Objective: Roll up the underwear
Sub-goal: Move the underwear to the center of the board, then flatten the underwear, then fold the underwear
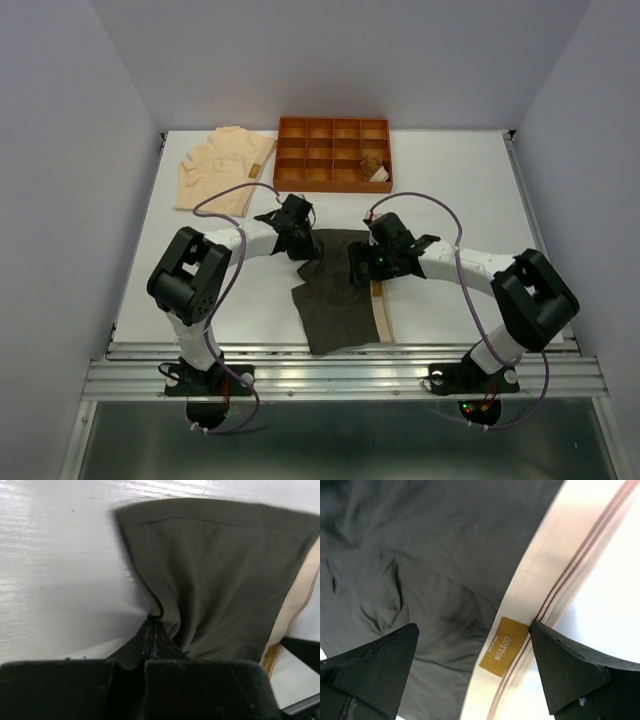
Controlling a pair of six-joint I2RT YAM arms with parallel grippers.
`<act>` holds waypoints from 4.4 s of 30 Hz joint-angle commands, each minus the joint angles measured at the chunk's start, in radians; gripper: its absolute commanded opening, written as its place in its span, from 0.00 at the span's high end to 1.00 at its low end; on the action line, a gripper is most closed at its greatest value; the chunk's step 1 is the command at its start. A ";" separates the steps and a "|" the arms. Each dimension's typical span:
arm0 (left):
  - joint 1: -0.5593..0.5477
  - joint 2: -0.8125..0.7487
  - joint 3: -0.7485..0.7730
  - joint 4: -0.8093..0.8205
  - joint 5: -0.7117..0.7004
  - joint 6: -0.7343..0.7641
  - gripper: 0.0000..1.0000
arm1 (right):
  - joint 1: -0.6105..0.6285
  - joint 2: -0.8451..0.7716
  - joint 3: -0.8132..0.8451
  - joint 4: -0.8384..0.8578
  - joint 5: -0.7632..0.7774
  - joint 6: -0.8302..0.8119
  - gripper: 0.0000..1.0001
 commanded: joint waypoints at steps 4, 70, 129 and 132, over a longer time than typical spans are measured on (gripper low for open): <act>-0.005 -0.056 -0.118 -0.045 -0.053 -0.076 1.00 | -0.061 0.206 0.098 0.108 -0.116 -0.310 0.00; 0.202 -0.348 -0.279 -0.284 -0.197 -0.240 1.00 | 0.403 0.126 0.108 -0.205 0.137 -0.528 0.79; 0.389 -0.221 0.267 -0.881 -0.170 -0.222 1.00 | 0.021 0.272 0.252 -0.214 -0.967 -0.393 0.99; 0.389 -0.198 0.302 -0.895 -0.186 -0.231 1.00 | 0.011 0.283 0.269 -0.216 -0.970 -0.384 0.99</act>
